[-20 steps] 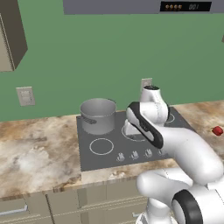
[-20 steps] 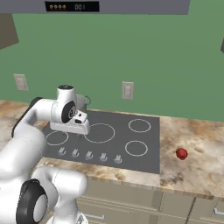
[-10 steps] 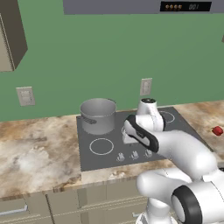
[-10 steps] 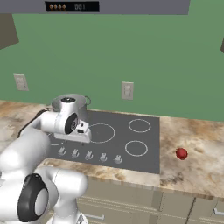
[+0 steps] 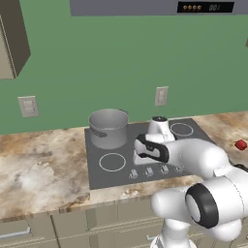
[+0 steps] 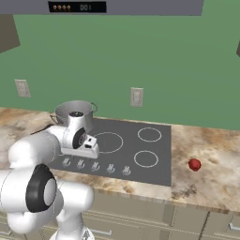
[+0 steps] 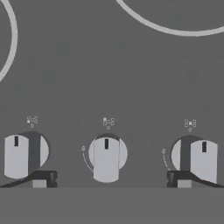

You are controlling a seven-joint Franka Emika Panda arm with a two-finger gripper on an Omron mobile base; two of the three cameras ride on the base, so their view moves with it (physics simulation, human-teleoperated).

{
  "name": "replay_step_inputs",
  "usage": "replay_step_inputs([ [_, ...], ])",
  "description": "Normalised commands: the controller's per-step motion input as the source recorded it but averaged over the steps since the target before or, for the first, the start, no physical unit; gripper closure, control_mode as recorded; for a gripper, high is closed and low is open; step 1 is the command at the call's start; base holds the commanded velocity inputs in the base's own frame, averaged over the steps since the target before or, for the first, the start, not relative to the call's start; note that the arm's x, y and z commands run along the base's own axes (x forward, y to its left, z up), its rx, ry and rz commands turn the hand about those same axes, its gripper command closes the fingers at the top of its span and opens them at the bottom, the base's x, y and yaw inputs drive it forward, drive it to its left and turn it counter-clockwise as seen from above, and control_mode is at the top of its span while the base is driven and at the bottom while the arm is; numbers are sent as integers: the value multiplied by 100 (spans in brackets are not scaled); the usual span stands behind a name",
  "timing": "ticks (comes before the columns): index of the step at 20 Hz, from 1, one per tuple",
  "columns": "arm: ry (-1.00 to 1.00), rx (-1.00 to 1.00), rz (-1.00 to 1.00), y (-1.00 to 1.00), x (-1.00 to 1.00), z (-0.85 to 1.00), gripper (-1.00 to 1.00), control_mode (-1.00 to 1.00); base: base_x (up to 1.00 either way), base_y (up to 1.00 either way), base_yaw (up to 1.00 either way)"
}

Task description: Turn on the burner for the pot on the stove. Wait thirty seconds for the pot to heat up. Then add the bell pepper to the pot.

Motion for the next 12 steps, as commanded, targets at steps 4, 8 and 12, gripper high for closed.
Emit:
replay_step_inputs([
  [4,4,0,0,1,6,-26,-100,-100,0,0,0],
  [8,0,0,0,1,0,-18,-100,-100,0,0,0],
  [12,2,0,0,3,0,-24,-100,-100,0,0,0],
])
